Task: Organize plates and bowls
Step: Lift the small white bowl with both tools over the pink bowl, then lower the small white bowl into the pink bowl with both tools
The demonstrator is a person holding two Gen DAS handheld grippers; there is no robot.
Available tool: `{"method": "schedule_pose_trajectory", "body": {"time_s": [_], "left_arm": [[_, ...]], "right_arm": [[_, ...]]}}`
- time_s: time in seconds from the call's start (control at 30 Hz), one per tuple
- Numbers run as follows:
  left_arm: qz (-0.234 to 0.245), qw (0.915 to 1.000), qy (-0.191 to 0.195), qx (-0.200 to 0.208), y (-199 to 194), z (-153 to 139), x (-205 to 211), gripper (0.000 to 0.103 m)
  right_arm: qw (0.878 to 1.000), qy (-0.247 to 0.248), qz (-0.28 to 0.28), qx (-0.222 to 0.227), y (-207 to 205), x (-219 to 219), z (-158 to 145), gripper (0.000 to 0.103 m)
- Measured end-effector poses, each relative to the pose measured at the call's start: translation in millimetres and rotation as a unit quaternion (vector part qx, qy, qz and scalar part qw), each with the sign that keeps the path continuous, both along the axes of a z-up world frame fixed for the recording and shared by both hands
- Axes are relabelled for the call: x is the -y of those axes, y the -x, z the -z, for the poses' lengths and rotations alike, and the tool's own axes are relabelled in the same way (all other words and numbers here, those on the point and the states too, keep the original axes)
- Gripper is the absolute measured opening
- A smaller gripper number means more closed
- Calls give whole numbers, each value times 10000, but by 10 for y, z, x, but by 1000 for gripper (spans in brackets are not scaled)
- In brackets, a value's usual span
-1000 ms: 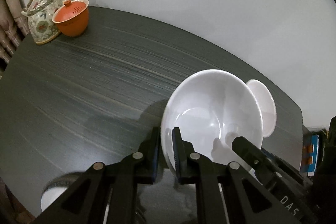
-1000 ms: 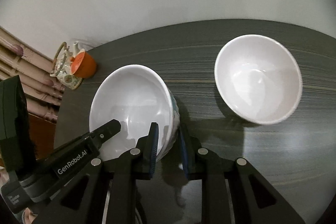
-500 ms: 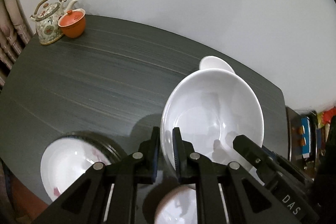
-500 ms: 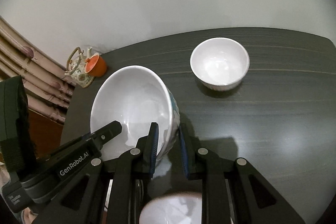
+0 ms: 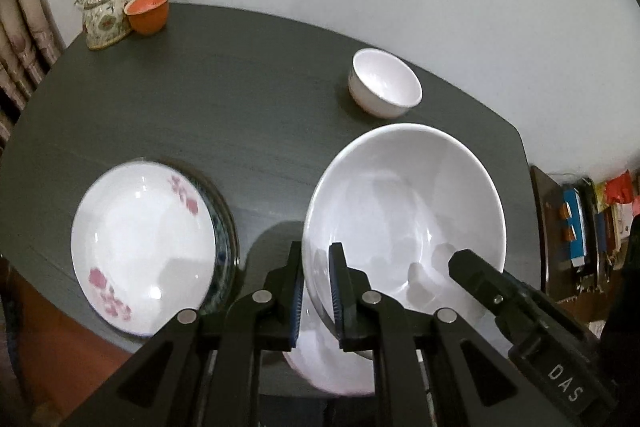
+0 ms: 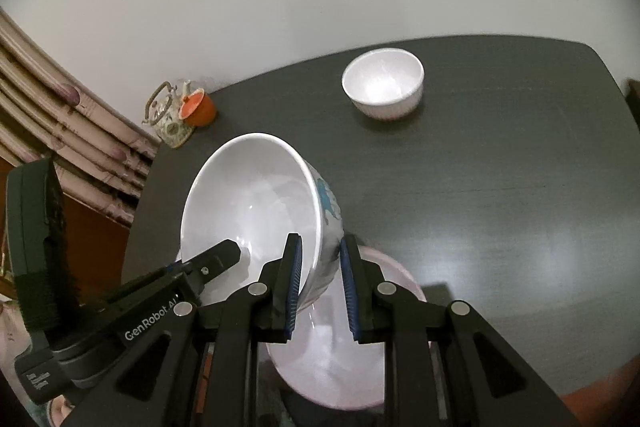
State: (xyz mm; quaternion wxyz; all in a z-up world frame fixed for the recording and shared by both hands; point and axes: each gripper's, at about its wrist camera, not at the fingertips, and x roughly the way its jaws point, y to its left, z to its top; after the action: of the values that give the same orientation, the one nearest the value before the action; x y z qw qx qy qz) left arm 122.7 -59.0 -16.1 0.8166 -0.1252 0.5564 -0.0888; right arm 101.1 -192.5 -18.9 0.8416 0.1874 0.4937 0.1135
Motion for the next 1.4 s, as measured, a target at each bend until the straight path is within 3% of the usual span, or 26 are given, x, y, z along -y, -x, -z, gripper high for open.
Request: {"method": "schedule_pose_trajectory", "body": {"time_s": [0.47,1.4], "left_arm": [[166,9990,-122,-406,238,349,143,12],[241,9957,-468,-760,199,689,256,12]], "right_arm": [[9991,-51,149,-383,461,120,362,19],[9965,179,176,-802,470,34,842,19]]}}
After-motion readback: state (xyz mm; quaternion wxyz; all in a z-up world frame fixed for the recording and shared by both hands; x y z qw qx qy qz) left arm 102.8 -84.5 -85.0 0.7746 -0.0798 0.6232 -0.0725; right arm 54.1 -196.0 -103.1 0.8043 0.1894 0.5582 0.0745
